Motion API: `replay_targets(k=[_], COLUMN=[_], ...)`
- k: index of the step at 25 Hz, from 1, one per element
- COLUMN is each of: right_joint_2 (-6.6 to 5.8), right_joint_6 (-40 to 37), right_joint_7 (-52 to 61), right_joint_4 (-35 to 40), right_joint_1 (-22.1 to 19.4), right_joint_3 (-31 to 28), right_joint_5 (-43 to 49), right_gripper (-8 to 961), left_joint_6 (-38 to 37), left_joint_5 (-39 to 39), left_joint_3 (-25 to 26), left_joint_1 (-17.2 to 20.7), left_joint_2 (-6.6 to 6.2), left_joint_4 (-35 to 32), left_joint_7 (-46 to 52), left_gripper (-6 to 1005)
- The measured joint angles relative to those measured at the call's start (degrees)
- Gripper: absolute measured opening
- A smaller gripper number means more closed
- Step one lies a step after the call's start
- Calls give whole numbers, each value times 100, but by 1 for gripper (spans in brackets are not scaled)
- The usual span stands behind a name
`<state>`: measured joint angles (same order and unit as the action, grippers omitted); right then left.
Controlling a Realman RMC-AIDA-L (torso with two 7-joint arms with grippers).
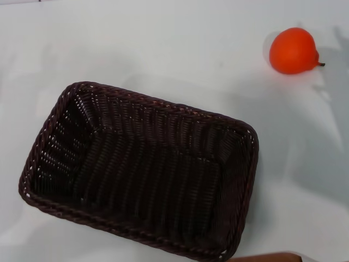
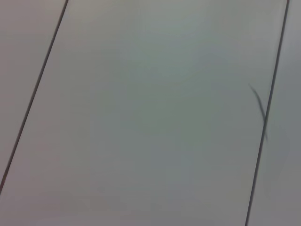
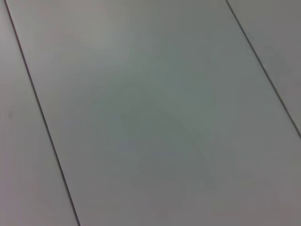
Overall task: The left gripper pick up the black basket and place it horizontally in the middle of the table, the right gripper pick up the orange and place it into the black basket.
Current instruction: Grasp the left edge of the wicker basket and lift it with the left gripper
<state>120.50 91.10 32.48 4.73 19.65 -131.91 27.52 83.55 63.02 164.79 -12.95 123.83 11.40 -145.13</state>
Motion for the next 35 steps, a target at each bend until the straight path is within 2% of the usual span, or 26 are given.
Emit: replay_targets(k=[14,19,26,29,35], right_joint_2=[-10,-10,-14,-24,-34], right_joint_6=[40,41,48,45,38], right_joint_7=[143,160,199,234,274], right_joint_4=[19,19,19,7,-32], right_joint_1=[22,7,8,16,15], right_joint_3=[8,14,17,14,-16], right_joint_5=[8,8,8,8,-9], right_gripper=[912,912,912,911,911], left_joint_6=[-5,-30,-346,-350,-191], left_joint_5=[0,84,901,1495,2468], left_joint_3=[0,-199,-1353,-1507,-1520], left_joint_1=[-11,33,309,415,596], left_joint_2=[-5,-54,-249,-297,-266], left_joint_4=[30,240,1786,2615,4368], left_joint_7=[15,516,2571,3406,4919], left_gripper=[620,619,618,617,616])
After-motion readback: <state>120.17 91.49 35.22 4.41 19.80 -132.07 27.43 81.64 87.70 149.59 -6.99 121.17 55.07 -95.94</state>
